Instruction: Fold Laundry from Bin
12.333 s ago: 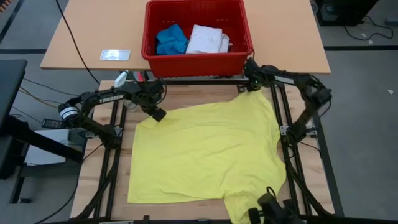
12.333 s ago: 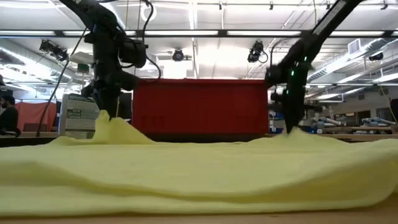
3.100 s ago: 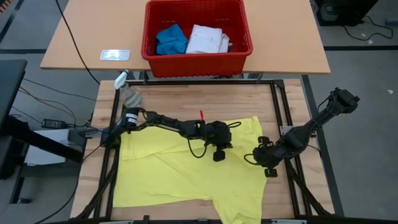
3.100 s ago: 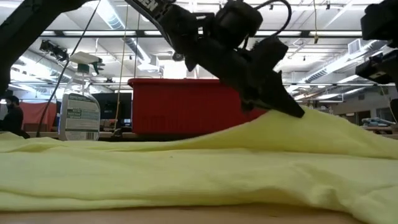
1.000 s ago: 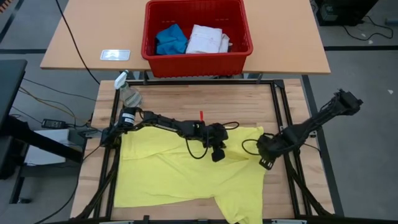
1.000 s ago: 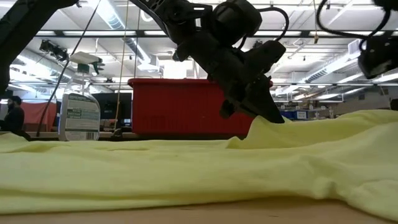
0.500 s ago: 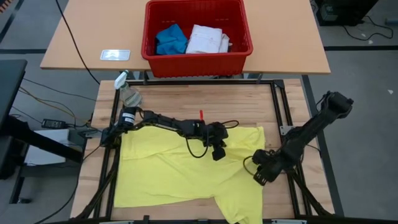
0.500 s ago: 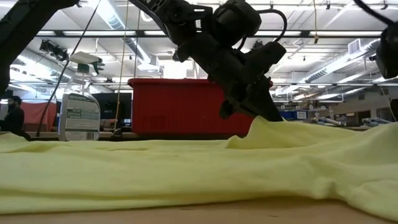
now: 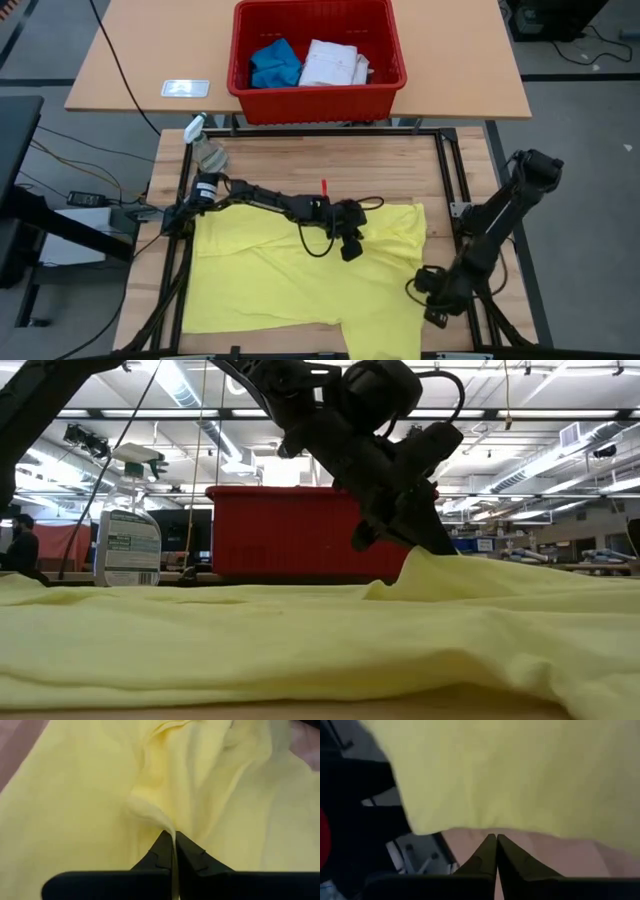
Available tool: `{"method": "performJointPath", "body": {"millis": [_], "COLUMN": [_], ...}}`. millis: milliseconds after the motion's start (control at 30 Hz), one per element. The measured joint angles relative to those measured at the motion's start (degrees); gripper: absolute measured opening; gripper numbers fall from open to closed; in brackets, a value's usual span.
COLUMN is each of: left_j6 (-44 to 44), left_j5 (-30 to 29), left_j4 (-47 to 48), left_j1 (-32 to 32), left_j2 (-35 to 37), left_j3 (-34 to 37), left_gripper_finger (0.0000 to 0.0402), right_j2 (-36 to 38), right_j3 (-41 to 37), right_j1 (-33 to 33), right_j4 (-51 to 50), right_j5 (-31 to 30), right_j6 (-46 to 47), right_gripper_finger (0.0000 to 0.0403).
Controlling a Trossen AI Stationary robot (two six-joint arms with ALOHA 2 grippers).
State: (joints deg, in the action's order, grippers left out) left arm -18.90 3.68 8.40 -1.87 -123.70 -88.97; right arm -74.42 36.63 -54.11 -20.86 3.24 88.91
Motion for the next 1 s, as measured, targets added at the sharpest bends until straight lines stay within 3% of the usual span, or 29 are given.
{"method": "performJointPath", "body": {"millis": [200, 400, 633, 800, 1000], "left_j6": [0.01, 0.00, 0.00, -0.02, -1.49], "left_j5": [0.01, 0.00, 0.00, 0.01, 0.02], "left_j4": [-0.23, -0.77, -0.88, -1.02, -1.27], "left_j1": [0.41, 1.33, 1.49, 1.35, 1.27], "left_j2": [0.00, 0.00, 0.00, 0.00, -0.10], "left_j3": [0.00, 0.00, 0.00, 0.00, 0.00], "left_gripper_finger": [0.0008, 0.0029, 0.0040, 0.0041, 0.0043], "right_j2": [8.72, 11.42, 10.61, 10.18, 9.76], "right_j3": [0.03, -0.73, -1.91, -2.28, -5.71], "right_j1": [1.76, 6.23, 11.29, 14.88, 18.62], "right_j4": [-21.66, -38.26, -33.88, -32.70, -23.64], "right_j5": [-13.92, -16.47, -19.09, -22.71, -16.18], "right_j6": [-0.16, -9.63, -27.69, -34.20, -40.85], "right_gripper_finger": [0.0036, 0.0037, 0.0043, 0.0084, 0.0134]}}
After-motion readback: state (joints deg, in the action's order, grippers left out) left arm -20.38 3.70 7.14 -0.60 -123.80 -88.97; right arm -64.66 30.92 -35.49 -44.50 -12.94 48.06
